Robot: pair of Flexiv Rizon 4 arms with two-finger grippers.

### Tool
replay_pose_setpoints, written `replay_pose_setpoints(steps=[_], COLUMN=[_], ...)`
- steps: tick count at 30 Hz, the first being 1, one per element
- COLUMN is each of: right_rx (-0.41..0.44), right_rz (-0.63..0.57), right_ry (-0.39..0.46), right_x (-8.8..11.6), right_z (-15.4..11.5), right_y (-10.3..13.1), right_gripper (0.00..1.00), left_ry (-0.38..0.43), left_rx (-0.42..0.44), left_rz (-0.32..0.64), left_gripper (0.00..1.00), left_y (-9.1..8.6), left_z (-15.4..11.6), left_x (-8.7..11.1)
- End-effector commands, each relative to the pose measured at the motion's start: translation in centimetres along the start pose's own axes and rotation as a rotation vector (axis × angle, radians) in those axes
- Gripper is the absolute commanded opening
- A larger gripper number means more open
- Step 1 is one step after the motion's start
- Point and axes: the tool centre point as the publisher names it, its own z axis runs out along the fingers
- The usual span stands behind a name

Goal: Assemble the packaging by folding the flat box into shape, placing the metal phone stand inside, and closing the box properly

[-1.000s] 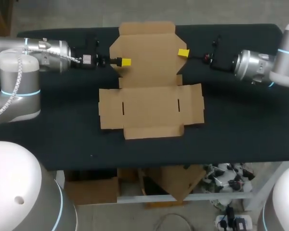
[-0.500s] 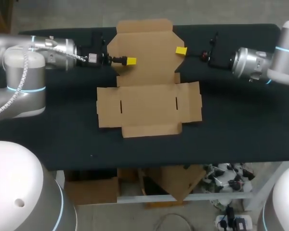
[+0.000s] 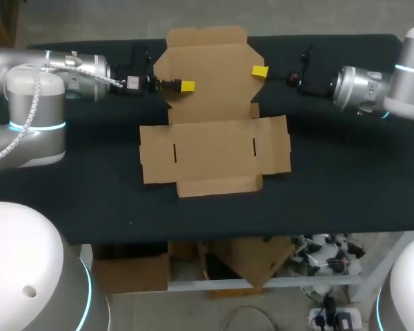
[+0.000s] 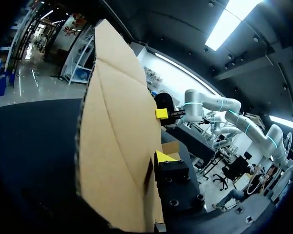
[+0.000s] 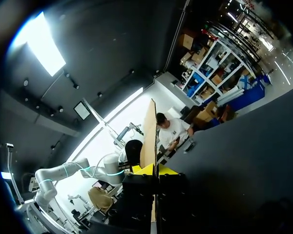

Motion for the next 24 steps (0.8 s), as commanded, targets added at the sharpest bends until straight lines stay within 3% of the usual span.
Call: replay_pose_setpoints(steps=[1,16,19,24], right_rx=[-0.004,-0.004,-0.004,-0.002], right_rz=[-0.001,-0.002,-0.011,-0.024], right_ry=[0.009,0.007,-0.026,-0.083], right_x=[-0.1,0.0,0.5,1.4], right_z=[0.3,-0.2,-0.9,-2.3], right_y=[-0.1,0.1,0.3,0.6], right_gripper=[0.0,0.02,0.27,0.49], left_ry=[0.009,0.053,0.061,0.073], left_rx=[0.002,0.003,0.001,-0.002], left_rz=[0.0,0.013,0.015,0.021], left_gripper=[0.0,0.0,0.0,0.0], left_y=[0.2,-0.1,-0.4,-0.8], left_z=[0.4,0.1,-0.2,-0.2], left_x=[-0.1,-0.1,-0.2,-0.3])
